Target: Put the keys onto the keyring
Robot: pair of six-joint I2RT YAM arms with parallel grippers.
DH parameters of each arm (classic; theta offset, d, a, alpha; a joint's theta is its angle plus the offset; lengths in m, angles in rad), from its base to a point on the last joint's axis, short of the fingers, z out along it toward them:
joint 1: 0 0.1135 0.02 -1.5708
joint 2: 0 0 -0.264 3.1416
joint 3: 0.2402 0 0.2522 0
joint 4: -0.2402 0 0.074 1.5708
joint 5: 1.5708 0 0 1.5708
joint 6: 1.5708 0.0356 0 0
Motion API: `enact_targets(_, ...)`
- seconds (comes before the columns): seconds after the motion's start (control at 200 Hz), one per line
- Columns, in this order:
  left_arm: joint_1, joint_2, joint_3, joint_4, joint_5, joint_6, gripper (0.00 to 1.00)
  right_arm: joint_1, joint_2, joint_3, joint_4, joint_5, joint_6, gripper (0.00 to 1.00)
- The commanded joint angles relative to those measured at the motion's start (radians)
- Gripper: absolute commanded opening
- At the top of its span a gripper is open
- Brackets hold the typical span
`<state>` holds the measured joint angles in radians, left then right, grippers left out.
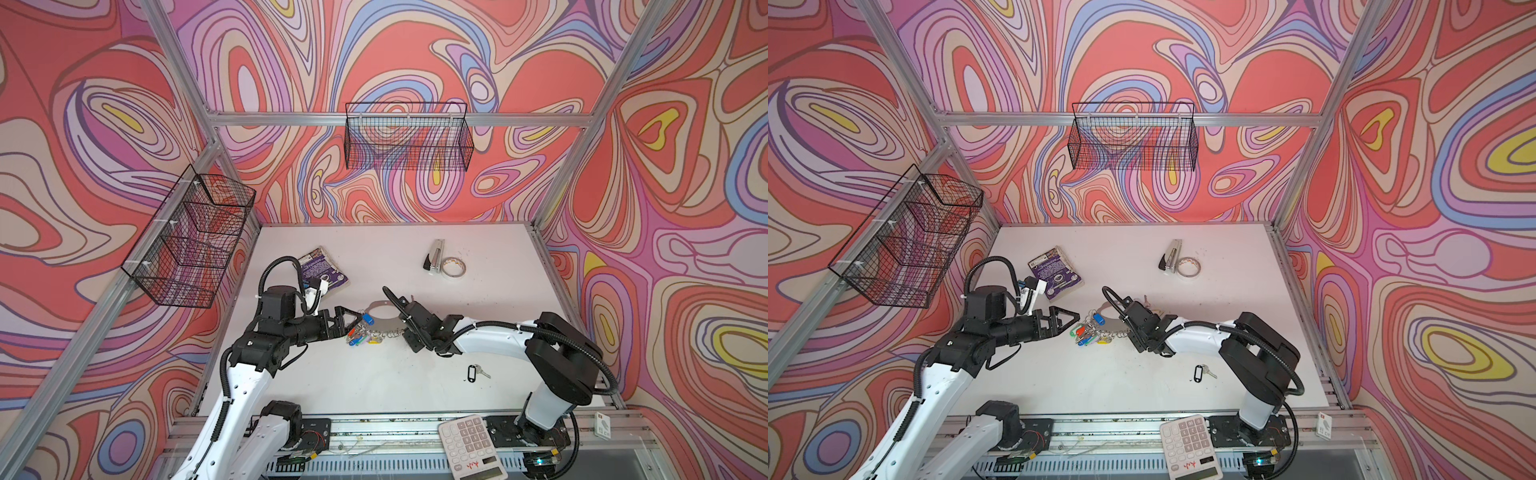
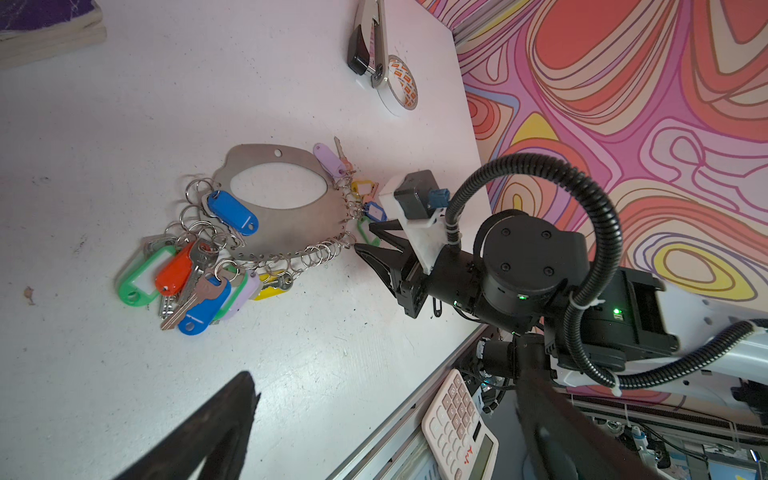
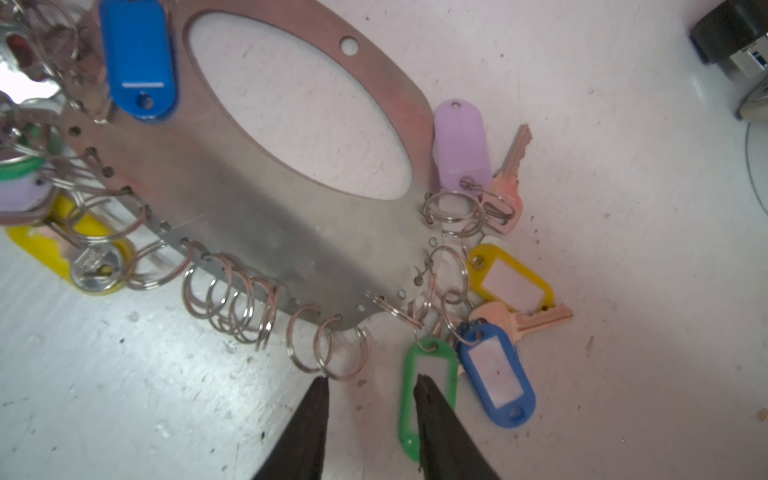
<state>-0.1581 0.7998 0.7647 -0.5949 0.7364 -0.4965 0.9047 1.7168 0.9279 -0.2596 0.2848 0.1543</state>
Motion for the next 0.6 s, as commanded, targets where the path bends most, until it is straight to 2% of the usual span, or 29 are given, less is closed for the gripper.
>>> enact_targets(0.0,0.001,-0.021,-0.012,0.003,0.003,0.021,1.00,0.007,0.027,0.033,-0.029,0.026,-0.021,0.35)
enact_targets(0.26,0.001,-0.031,-0.011,0.001,-0.003,0.022,1.00,0.009,0.070,0.058,-0.042,0.039,-0.027,0.28)
enact_targets(0.591,0.010,-0.030,-0.011,0.004,0.001,0.023,1.00,0.020,0.066,0.056,-0.046,0.021,-0.035,0.30)
